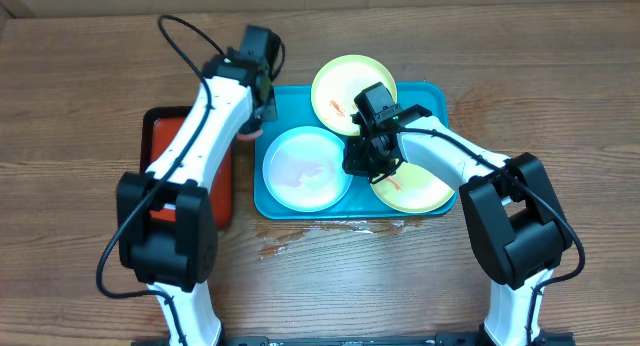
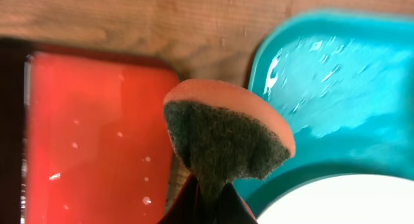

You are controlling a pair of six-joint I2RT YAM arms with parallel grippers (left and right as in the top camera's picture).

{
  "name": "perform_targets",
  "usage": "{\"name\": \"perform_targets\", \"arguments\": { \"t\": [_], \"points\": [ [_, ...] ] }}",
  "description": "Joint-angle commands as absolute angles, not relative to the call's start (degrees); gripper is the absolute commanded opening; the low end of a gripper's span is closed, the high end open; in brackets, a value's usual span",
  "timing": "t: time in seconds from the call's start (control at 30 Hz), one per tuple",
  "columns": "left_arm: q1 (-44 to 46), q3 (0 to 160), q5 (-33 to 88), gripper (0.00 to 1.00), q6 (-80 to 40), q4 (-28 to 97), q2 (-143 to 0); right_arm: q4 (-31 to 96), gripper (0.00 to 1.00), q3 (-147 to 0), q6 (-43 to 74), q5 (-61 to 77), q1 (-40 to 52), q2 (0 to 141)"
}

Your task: Clean dirty plates on tray and stack at the side

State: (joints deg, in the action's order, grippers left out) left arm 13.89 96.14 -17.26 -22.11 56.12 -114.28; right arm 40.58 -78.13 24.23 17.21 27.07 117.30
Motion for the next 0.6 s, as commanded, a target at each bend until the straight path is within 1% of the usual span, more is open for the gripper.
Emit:
{"name": "perform_targets", "arguments": {
  "t": [0.0,0.13,0.33,0.47,0.57],
  "points": [
    [12.91,99.57,-13.39,0.04,-22.98,57.06,-109.43,42.02,0.04,-80.95,20.88,13.17,27.35,115.85],
    [9.93,99.57,-8.19,0.04,-22.96,58.87,-106.98,46.89,0.04,-85.19,20.03,1.52,29.82,114.34],
    [5.98,99.48,-7.86,0.04,-22.96,63.96,-106.8,56.84,0.04,-95.92,18.85,-23.4,36.38,113.78],
    [4.36,99.48,-7.88,0.04,-22.96,65.58,-106.8,61.06,0.04,-102.94,15.38,-41.45,41.5,113.78],
    [3.66,99.48,-7.9,0.04,-22.94,65.69,-106.8,61.54,0.04,-106.83,10.04,-54.19,45.54,113.78]
  ]
}}
